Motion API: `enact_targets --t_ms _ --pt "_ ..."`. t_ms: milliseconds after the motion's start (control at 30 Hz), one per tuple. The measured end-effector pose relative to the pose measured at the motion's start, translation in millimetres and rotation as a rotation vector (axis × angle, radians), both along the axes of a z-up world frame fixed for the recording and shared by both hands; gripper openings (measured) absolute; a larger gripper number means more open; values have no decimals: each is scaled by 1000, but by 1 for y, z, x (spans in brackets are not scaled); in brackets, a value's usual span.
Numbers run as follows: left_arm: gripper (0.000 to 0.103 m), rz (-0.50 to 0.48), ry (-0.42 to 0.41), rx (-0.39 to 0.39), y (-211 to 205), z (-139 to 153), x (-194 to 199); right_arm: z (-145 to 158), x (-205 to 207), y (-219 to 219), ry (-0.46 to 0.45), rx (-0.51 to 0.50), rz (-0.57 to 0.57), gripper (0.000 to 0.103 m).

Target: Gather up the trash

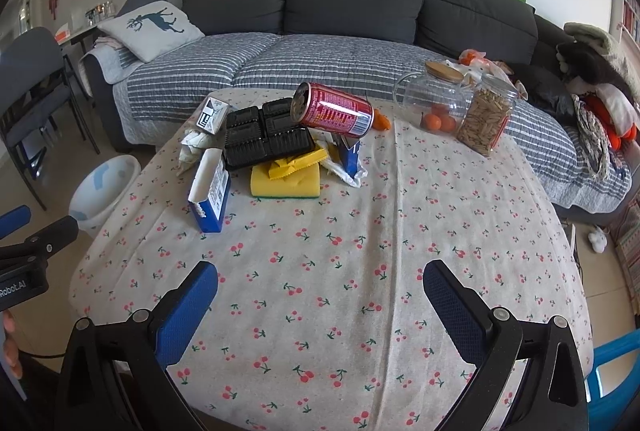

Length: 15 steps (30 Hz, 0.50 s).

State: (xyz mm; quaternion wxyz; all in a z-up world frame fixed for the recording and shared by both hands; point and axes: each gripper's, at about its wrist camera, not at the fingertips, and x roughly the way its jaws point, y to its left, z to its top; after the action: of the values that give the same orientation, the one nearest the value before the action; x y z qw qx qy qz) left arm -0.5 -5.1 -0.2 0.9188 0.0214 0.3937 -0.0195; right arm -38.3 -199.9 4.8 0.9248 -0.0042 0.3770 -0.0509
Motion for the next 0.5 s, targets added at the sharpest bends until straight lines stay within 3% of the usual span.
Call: enact_targets --t_ms 500 --pt "102 0 -5 5 2 0 1 -3 3 0 -2 1 -2 103"
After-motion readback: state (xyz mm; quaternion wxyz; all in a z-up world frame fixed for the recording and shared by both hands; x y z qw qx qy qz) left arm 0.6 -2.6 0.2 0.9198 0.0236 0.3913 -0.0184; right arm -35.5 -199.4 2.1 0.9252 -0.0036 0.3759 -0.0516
